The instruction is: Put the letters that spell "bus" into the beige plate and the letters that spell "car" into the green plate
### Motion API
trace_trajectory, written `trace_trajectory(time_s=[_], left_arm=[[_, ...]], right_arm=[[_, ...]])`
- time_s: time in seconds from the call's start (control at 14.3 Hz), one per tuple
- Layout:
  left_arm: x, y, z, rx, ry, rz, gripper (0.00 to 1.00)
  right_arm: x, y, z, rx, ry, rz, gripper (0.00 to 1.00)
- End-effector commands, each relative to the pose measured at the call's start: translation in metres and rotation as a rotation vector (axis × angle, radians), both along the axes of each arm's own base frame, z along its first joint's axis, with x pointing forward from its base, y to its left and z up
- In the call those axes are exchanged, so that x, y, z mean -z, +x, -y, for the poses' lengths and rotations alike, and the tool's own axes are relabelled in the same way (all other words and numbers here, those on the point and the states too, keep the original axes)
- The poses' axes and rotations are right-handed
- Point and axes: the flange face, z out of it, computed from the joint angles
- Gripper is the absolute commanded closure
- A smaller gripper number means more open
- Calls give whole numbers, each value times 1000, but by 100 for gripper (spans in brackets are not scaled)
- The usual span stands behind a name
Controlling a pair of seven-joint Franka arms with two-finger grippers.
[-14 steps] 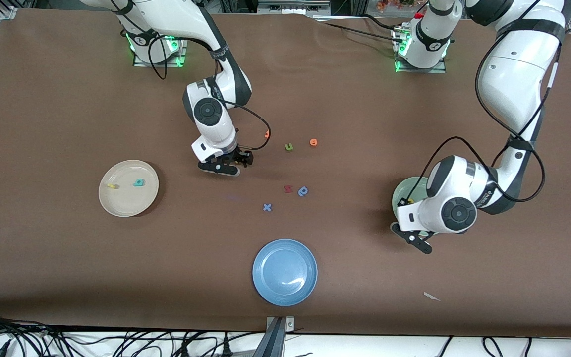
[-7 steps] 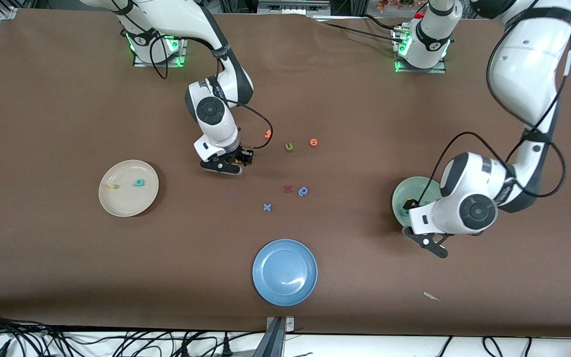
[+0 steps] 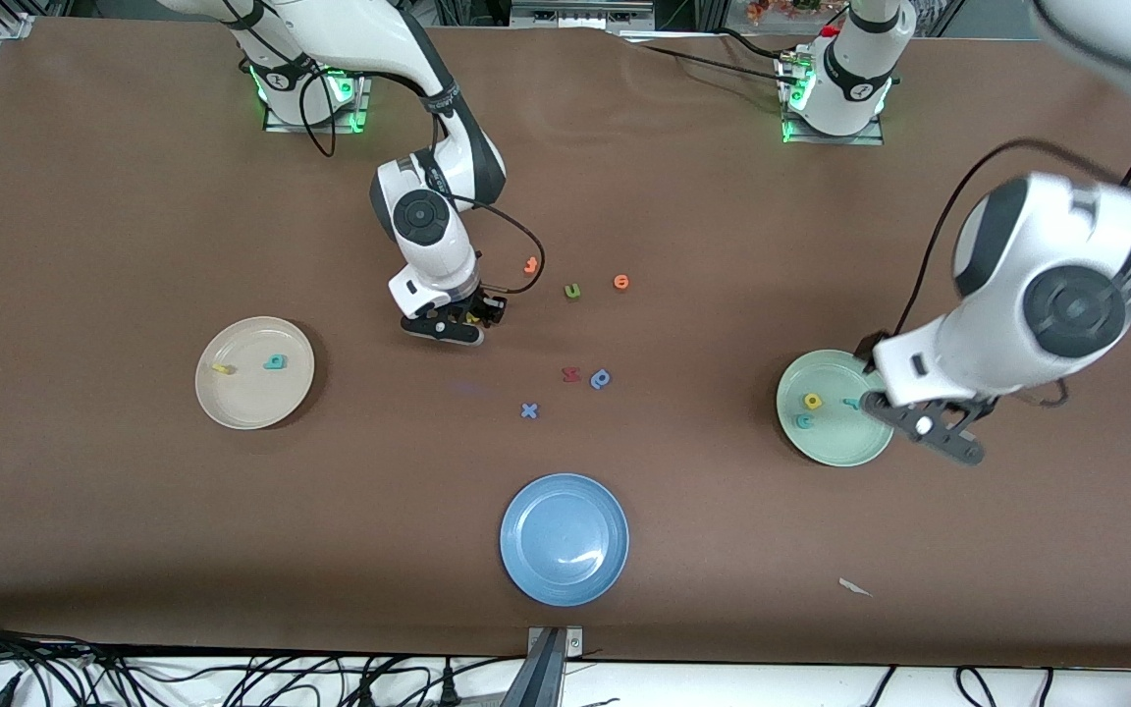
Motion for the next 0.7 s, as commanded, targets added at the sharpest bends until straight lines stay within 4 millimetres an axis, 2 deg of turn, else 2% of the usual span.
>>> trace_trajectory(time_s=[0.0,0.14,0.28,0.35,0.42,0.49,0.63], left_arm=[[-51,-28,-12,-44,-18,10,0],[-77,-39,-16,-66,-50,25,0],[-101,-44,-44,-133,-72,52,0],[-104,-45,-53,-165,-119,46,0],[-114,-50,-52,-170,-135,57,0],[-115,-53,-50,-190,-128,58,0],[-121,-58,-40,-294,-117,71,0]], right_arm=[[4,-3,-6,12,9,-5,60],[4,-3,-6,10,9,-5,63],[5,-2,-5,12,8,-6,68],[7,-3,-5,12,4,-9,72],[9,-3,-4,10,1,-11,76],[10,-4,-5,7,-1,-13,76],[-3,4,-12,0,3,-37,78]])
